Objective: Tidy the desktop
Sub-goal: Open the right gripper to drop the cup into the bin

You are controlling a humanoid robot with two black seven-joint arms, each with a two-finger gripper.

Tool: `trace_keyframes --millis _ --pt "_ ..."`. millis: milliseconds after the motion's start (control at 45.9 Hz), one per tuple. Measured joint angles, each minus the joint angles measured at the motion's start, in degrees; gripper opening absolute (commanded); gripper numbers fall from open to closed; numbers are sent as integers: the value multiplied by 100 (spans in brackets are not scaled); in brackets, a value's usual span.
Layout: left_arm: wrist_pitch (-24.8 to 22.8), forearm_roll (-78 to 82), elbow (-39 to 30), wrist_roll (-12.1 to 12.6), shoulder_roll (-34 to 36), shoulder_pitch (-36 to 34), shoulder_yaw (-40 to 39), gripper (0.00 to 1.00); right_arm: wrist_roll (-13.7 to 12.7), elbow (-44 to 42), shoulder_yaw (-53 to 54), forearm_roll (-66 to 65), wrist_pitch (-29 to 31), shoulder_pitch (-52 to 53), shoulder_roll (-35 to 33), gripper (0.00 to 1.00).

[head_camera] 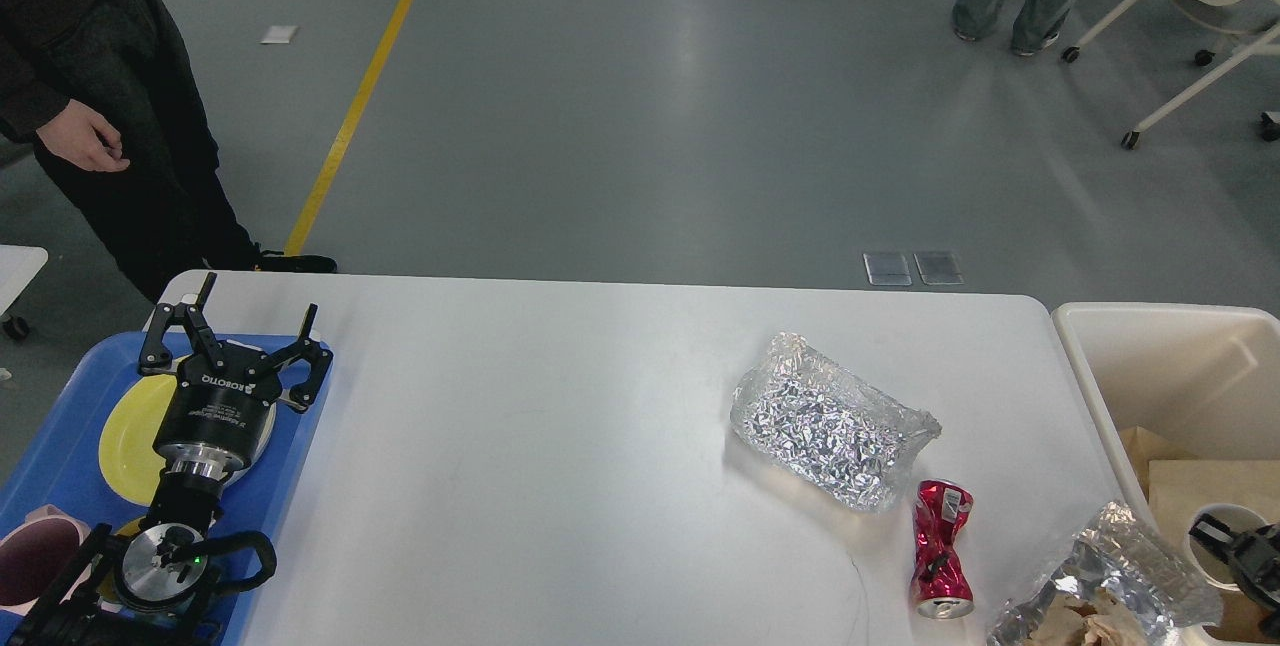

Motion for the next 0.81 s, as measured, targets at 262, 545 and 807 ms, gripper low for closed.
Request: trace_keyframes --millis 262,545,807 --pt "0 0 0 -1 0 0 3 96 23 1 52 2 -758 -26 13 100" --pt "0 -4 0 -5 0 0 8 96 34 112 74 5 -1130 3 -55 100" --pt "0 -4 0 4 0 0 8 96 42 1816 -209 -562 -656 2066 -995 100"
